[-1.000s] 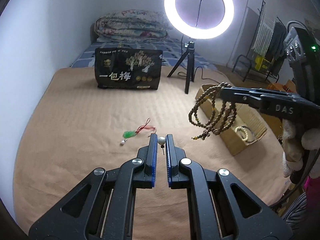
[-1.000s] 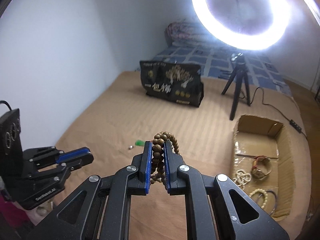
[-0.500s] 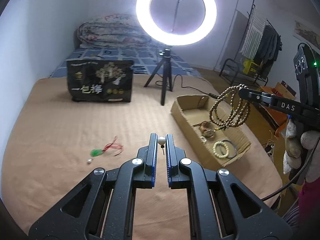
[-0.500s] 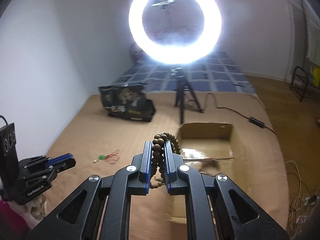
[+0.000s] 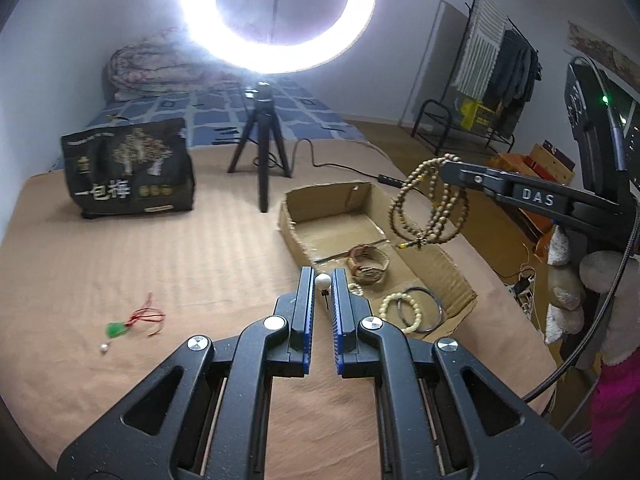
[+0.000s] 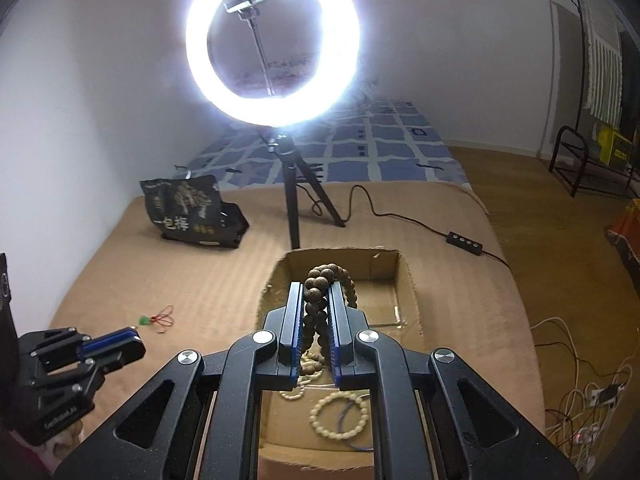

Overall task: Organize jewelry
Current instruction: 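Carry the earring and bead necklace over the cardboard box and open both tools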

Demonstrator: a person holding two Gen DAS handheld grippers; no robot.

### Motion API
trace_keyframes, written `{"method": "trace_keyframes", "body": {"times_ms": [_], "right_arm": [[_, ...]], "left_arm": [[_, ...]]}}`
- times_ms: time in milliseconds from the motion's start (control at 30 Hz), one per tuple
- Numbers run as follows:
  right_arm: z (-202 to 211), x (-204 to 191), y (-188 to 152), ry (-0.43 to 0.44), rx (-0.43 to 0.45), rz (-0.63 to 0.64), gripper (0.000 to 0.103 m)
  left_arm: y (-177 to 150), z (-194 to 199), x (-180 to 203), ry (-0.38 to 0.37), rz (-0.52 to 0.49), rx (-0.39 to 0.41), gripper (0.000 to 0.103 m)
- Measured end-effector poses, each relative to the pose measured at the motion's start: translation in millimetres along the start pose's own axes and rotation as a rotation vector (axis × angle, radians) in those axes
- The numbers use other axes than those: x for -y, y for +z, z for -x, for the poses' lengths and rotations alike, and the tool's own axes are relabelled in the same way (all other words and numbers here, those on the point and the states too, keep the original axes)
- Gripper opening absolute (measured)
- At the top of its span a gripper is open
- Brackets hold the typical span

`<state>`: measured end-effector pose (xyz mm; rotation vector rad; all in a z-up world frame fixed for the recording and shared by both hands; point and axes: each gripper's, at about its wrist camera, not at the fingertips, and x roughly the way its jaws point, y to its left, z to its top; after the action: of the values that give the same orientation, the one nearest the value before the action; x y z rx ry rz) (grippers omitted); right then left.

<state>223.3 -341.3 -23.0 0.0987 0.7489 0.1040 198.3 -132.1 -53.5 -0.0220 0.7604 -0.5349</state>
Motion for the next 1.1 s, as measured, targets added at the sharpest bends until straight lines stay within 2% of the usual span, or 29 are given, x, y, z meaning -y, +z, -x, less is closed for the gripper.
{"method": "trace_keyframes", "body": {"times_ms": [633, 867, 900, 933, 967, 1000, 1100], "right_arm": [[-38.0, 38.0, -17.1, -0.039, -0.084, -0.035, 0.010], [-42.2, 39.4, -19.7, -0.049, -0.109, -0.029, 0.010], [-42.7, 39.6, -19.9, -0.049, -0.116, -0.031, 0.014], [-43.2, 39.8, -19.5, -0.053, -0.117, -0.034, 0.024], [-42.4, 40.3, -19.4, -0.056, -0.116, -0.040, 0.030], [-41.4, 40.9, -19.3, -0.057, -0.111, -0.046, 0.040], [-37.0, 43.0, -18.0, -0.057, -0.097, -0.065, 0.042]], "left_arm": [[9.1, -65.2, 20.0, -0.092, 0.038, -0.079, 0.006], [7.0, -74.8, 28.3, -0.093, 0.030, -0.119, 0.007], [6.9, -76.0, 27.6, -0.096, 0.033, -0.129, 0.014], [7.0, -76.4, 27.4, -0.096, 0.037, -0.134, 0.030], [6.8, -75.9, 26.3, -0.092, 0.044, -0.133, 0.037], [6.8, -74.3, 25.3, -0.084, 0.048, -0.124, 0.041], [7.6, -70.9, 23.6, -0.076, 0.049, -0.118, 0.041]]}}
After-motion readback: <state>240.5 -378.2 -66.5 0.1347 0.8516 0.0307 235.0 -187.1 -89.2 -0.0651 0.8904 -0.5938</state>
